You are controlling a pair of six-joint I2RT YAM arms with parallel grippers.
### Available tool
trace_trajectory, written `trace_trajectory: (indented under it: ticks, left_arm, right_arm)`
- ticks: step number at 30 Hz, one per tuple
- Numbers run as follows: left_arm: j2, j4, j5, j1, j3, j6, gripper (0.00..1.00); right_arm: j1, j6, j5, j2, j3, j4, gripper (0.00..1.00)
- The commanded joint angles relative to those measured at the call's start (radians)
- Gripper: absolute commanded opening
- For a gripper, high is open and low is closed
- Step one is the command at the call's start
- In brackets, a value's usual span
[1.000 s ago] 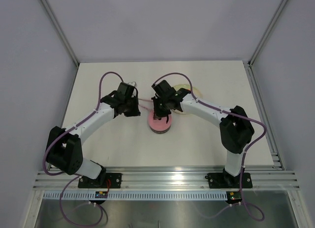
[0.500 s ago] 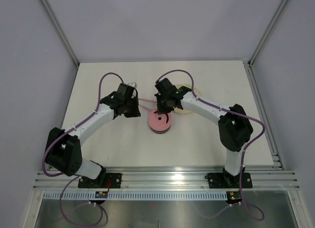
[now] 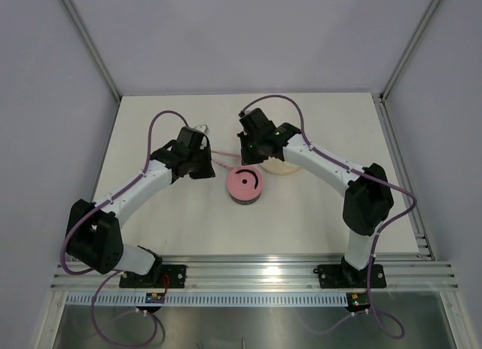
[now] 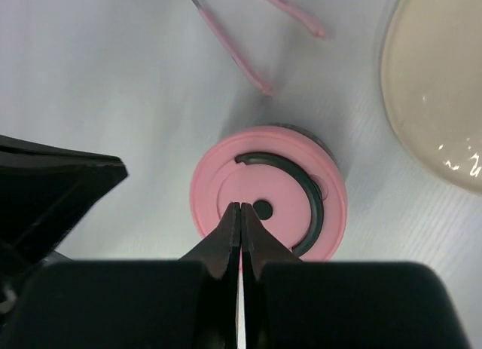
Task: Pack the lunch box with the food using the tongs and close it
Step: Close the box lid on the packing box, then reset both arms
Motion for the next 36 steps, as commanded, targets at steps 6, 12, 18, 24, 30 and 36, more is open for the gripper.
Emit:
trace_trajectory:
  ticks: [6, 12, 18, 24, 30, 36]
  left_arm:
    - [-0.068, 0.027, -0.002, 0.0, -0.01, 0.012, 0.0]
    - [-0.099, 0.0, -0.019, 0.0, 0.011, 0.023, 0.0]
    - [-0.161, -0.037, -0.05, 0.0, 0.054, 0.051, 0.0]
    - [-0.152, -0.089, -0.068, 0.0, 0.14, 0.088, 0.01]
    - [-0.149, -0.091, -0.1, 0.0, 0.183, 0.092, 0.42]
    - [-0.123, -0.085, -0.079, -0.002, 0.214, 0.089, 0.85]
  right_arm:
    - [0.002, -0.007, 0.017, -0.016, -0.051, 0.056, 0.0]
    - [0.005, 0.01, -0.027, 0.064, -0.098, 0.062, 0.0]
    - [0.005, -0.024, 0.08, -0.031, 0.054, -0.053, 0.06]
    - [0.005, 0.012, 0.348, -0.24, 0.051, -0.068, 0.81]
    - [0.005, 0.088, 0.655, -0.47, -0.14, -0.033, 0.99]
    - [0.005, 0.185, 0.781, -0.567, -0.2, -0.157, 1.0]
